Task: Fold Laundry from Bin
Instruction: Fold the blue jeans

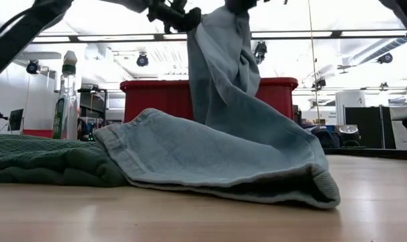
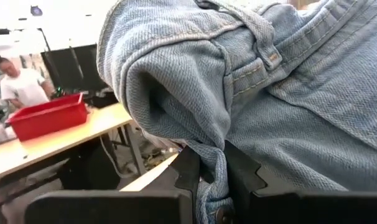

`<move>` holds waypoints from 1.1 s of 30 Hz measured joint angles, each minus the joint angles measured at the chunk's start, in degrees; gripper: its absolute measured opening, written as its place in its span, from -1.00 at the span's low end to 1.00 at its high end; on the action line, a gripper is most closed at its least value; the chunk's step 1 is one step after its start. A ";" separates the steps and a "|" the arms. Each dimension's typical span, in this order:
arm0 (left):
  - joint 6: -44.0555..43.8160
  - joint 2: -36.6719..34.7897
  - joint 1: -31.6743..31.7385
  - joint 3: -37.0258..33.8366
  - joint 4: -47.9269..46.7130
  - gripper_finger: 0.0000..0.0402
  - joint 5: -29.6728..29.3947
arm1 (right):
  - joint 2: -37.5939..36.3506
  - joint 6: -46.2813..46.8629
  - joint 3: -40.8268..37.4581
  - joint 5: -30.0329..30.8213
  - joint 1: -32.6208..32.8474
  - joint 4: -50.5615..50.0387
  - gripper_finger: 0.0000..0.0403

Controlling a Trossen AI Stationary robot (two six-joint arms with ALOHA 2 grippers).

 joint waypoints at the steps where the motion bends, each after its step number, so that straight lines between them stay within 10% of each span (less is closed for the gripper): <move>1: -0.09 0.48 0.33 0.00 -0.06 -0.89 -0.01 | 0.71 -0.11 0.00 -0.16 -0.70 -0.02 -0.96; 18: -7.65 7.65 5.56 0.00 -11.40 -0.55 1.68 | 11.76 -0.36 0.00 -1.15 -4.40 -0.49 -0.92; 33: -3.79 6.87 5.70 0.00 -22.91 0.09 3.11 | 11.29 4.67 0.00 -1.88 -5.42 -11.51 -0.15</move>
